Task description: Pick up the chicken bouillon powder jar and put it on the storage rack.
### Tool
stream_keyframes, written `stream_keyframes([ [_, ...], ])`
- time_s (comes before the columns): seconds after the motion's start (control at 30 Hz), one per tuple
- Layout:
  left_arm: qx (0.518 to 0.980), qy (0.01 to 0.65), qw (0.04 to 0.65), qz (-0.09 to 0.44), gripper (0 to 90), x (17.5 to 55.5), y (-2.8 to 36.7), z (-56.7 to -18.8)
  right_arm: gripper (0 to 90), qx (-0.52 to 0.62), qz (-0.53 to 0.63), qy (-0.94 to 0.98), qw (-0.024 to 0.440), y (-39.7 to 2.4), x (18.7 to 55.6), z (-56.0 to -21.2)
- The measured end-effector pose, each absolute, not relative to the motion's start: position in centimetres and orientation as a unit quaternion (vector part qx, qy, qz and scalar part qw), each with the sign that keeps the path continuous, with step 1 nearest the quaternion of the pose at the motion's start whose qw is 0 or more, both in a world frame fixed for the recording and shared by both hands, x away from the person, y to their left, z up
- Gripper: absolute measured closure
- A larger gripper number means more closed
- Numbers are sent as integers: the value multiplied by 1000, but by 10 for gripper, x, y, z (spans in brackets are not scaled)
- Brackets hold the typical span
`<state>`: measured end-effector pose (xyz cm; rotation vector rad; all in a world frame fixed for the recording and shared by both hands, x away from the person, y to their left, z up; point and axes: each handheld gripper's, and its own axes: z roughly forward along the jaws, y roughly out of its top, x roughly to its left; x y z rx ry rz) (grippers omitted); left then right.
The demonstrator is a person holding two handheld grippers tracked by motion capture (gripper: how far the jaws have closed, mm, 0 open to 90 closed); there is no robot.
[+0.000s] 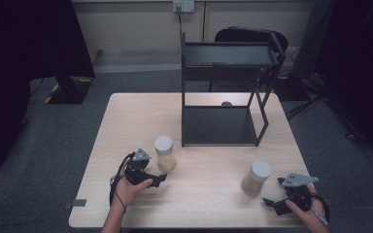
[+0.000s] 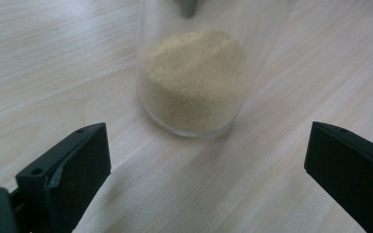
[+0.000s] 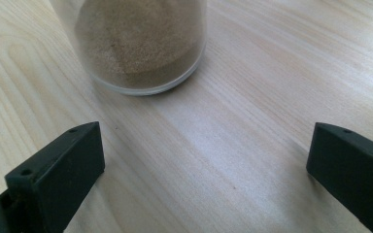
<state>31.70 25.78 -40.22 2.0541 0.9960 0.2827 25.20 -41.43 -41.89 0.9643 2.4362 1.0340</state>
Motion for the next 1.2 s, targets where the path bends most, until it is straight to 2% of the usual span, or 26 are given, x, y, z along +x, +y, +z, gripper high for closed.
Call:
stream_keyframes([
  [0.33,799,396,439,107,20,319,262,-401,0,338,362,853,162,-414,252,-419],
  [1.2,787,395,459,121,32,330,247,-390,0,338,362,853,162,-414,252,-419],
])
